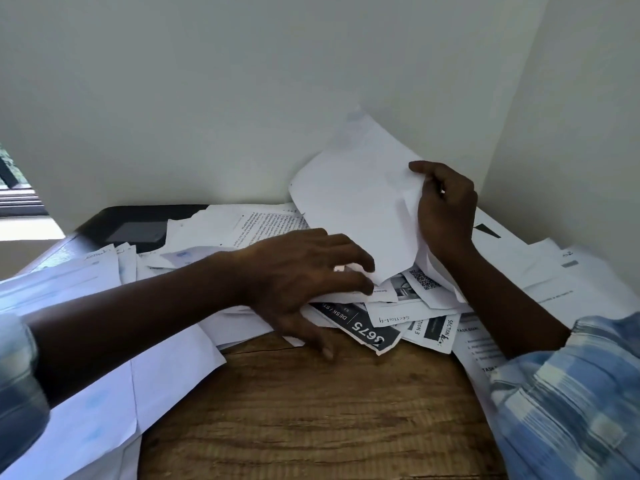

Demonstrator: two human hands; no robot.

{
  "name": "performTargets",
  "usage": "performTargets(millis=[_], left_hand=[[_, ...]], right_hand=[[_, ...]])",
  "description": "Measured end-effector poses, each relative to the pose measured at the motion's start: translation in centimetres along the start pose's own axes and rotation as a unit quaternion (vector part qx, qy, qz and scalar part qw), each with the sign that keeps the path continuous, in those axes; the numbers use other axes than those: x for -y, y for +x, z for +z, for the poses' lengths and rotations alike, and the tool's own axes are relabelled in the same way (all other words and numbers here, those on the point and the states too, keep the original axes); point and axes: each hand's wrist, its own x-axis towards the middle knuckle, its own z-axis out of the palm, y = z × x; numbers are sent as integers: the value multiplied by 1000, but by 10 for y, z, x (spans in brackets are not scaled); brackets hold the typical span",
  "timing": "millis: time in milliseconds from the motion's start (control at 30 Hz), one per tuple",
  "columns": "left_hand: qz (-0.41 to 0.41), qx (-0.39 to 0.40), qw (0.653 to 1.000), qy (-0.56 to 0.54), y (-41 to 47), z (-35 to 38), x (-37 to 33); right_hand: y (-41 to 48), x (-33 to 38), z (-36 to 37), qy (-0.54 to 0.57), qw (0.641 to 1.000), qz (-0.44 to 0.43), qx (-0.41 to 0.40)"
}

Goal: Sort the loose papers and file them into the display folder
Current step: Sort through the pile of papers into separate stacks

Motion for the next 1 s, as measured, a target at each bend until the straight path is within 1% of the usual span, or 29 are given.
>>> performTargets(millis=[33, 100, 133, 167, 233, 333, 367, 400, 433, 467, 500, 533, 567, 600, 633, 667, 700, 733, 767, 800, 833, 867, 900, 1000], left_hand=[[15, -6, 1000, 24, 2, 3, -2], [52, -53, 994, 83, 8, 8, -5], [62, -80, 990, 102, 10, 8, -4], [54, -99, 988, 108, 12, 6, -2], [-11, -124, 986, 110, 16, -5, 7], [-142, -164, 964, 156, 19, -24, 29], [-178, -174, 952, 176, 19, -27, 38], [-207, -181, 942, 190, 20, -28, 45], [-227, -186, 935, 197, 21, -28, 52], [-245, -191, 929, 199, 22, -27, 57], [-259, -200, 924, 197, 23, -24, 62], [-274, -211, 919, 188, 24, -23, 65], [-286, -225, 913, 181, 24, -21, 68], [-297, -242, 907, 177, 25, -20, 68], [-307, -261, 898, 178, 25, -20, 66], [-310, -278, 890, 184, 23, -22, 61], [-289, -294, 891, 190, 21, -22, 54], [-243, -296, 905, 183, 18, -22, 46], [-191, -270, 931, 156, 15, -20, 37], [-154, -217, 957, 118, 12, -15, 28], [-143, -154, 974, 80, 9, -9, 19], [-159, -96, 981, 47, 8, -3, 13], [-190, -52, 980, 20, 7, 4, 8], [-270, 26, 962, -42, 17, 20, 4]], right_hand=[[0, 1, 0, -4, 1000, -2, 0], [-2, 2, 0, -4, 1000, -1, -6], [-2, 2, 0, 3, 1000, 4, -2], [-2, 5, -2, 11, 1000, 7, 12], [1, 11, -5, 50, 996, 6, 80], [11, 40, -18, 146, 962, 55, 222], [13, 52, -22, 150, 955, 44, 251], [14, 62, -26, 138, 954, 14, 267], [14, 71, -31, 105, 954, -31, 278], [14, 79, -34, 49, 953, -77, 290], [13, 87, -36, -37, 945, -119, 302], [12, 92, -36, -140, 928, -151, 310], [11, 92, -33, -241, 904, -179, 306], [9, 90, -28, -321, 880, -203, 285], [6, 87, -22, -372, 867, -222, 247], [4, 82, -15, -397, 863, -238, 202], [3, 75, -11, -410, 863, -244, 163], [3, 67, -9, -413, 866, -252, 126], [4, 59, -8, -409, 868, -267, 83], [6, 52, -9, -397, 870, -290, 34], [8, 49, -10, -380, 871, -312, -16], [11, 47, -11, -368, 868, -329, -60], [12, 45, -12, -361, 862, -342, -96], [15, 42, -17, -356, 834, -384, -175]])
